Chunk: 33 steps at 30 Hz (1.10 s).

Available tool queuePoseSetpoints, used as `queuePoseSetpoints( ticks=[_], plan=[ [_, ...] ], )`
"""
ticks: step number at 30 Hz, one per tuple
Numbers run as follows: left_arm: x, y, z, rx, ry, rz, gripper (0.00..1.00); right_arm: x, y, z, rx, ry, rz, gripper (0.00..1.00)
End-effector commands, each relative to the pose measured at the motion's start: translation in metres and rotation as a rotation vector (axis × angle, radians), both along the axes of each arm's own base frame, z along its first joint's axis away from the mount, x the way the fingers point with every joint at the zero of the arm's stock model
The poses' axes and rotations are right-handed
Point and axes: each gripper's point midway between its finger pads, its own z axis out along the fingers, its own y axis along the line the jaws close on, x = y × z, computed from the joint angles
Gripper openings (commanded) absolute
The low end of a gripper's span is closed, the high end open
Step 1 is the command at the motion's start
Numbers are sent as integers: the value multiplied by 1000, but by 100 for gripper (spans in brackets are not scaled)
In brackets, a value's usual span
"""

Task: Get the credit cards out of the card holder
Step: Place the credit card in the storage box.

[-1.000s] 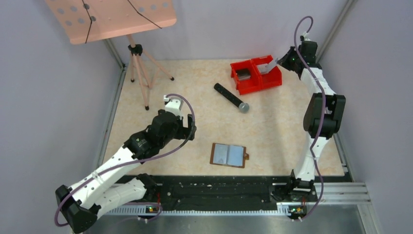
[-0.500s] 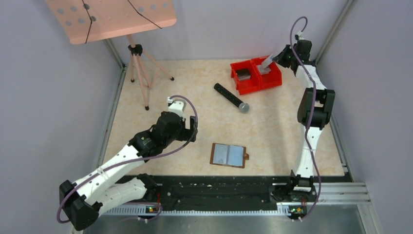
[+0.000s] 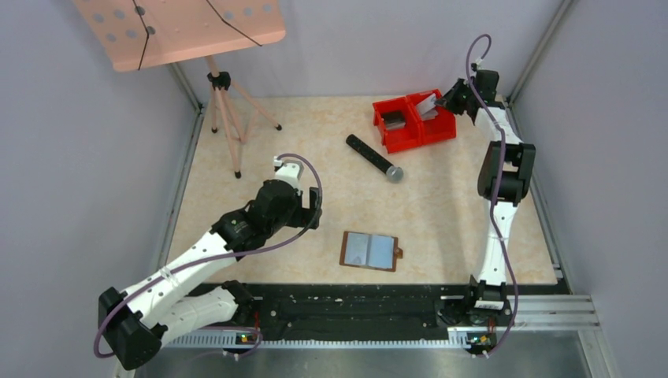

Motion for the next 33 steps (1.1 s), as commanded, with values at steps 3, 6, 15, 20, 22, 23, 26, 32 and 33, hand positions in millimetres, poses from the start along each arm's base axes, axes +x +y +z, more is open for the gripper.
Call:
queuePoseSetpoints(
  ticks=[3,6,15,20,22,23,26,32,33],
  plan=[
    [8,-8,12,-47,-32,4,96,13,8,16,30,-46,7,6],
    [10,-9,14,-50,-34,6,96,16,9,13,28,-35,-2,13],
    [9,-11,13,-57,-31,4,97,20,7,28,39,-39,-33,31],
    [9,-14,14,-65,-25,-6,97,22,5,44,36,-66,-47,35],
    [9,-14,15,-67,-25,-5,97,23,5,50,35,-76,-47,36],
    [9,-14,14,-66,-22,-4,97,22,5,55,36,-83,-42,36],
    [9,-9,10,-56,-12,28,96,18,10,70,47,-95,-15,36],
    [10,0,-6,-44,74,124,94,-11,18,104,21,-86,-9,36],
    [11,2,-10,-53,94,144,93,-20,22,106,16,-70,-11,37]
  ],
)
